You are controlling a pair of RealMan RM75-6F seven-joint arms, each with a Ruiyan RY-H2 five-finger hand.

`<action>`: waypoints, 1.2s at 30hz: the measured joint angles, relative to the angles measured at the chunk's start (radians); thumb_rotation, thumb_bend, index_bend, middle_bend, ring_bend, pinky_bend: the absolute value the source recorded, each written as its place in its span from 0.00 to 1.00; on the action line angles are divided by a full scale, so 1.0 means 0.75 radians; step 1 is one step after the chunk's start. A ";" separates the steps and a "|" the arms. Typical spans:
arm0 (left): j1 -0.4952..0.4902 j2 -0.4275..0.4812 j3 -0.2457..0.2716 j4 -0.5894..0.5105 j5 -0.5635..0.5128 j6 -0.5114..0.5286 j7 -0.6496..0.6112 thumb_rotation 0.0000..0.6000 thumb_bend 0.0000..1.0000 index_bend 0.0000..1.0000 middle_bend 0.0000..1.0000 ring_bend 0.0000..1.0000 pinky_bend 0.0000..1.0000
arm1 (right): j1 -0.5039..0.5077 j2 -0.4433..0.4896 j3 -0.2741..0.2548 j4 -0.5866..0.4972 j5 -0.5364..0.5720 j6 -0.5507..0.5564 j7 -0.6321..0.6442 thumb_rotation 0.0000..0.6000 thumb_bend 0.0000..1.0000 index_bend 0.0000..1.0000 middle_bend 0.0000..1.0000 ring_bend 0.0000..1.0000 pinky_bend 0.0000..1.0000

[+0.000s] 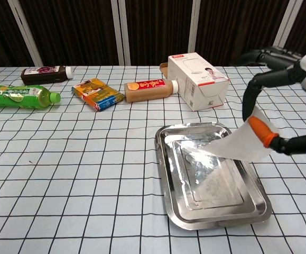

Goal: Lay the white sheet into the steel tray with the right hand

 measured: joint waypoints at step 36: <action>-0.001 0.001 0.000 0.000 -0.001 0.000 -0.006 1.00 0.00 0.00 0.00 0.00 0.00 | 0.132 -0.033 0.081 0.126 -0.011 -0.157 0.012 1.00 0.56 0.64 0.17 0.00 0.00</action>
